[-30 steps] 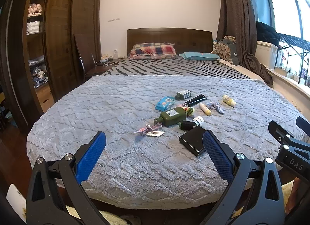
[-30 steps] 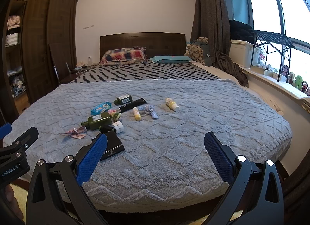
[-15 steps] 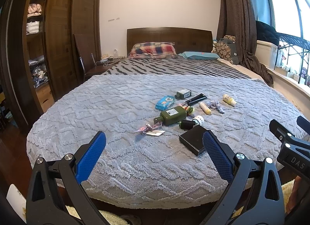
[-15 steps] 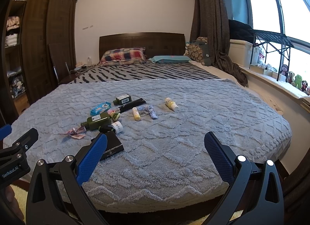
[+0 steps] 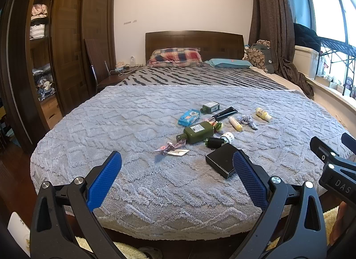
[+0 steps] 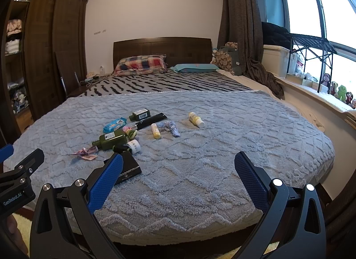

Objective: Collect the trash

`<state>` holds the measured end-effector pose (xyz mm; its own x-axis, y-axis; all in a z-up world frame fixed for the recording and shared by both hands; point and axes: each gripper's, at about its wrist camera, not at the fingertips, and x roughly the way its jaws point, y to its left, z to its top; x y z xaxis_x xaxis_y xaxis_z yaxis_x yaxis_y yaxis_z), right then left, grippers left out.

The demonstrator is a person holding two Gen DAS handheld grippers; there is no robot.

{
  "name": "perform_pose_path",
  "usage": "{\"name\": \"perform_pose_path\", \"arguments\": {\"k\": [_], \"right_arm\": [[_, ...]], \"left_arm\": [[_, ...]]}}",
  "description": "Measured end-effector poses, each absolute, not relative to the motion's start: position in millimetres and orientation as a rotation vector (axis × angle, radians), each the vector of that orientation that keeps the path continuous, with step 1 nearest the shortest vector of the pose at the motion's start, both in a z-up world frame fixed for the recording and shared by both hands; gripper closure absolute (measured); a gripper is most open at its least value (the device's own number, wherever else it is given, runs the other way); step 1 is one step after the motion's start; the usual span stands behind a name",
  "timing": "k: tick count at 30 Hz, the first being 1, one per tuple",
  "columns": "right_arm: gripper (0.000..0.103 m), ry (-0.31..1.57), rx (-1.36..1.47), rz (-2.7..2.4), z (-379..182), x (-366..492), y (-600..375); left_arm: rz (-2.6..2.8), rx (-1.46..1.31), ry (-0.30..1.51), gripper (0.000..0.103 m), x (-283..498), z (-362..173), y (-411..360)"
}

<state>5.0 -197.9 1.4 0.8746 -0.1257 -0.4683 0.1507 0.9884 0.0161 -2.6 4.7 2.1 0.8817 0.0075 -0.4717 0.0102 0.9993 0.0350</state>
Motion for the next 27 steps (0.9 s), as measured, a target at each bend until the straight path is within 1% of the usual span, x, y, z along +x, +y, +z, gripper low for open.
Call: {"name": "perform_pose_path", "arguments": {"k": [10,18,25,27], "right_arm": [[0.003,0.488,0.060,-0.145,-1.2,6.2,-202.1],[0.003,0.477,0.015,-0.114,-16.5,23.2,-196.1],[0.003,0.522,-0.001,-0.054,-36.6,47.5,-185.1],[0.003,0.565,0.029,-0.020,-46.0,57.1,-185.3]], "left_arm": [[-0.008,0.037,0.514,0.008,4.5,-3.5,5.1],[0.011,0.038,0.561,0.008,23.0,-17.3,14.0],[0.039,0.068,0.595,0.008,46.7,-37.1,22.1],[0.038,0.065,0.612,0.008,53.3,-41.7,25.4]]}}
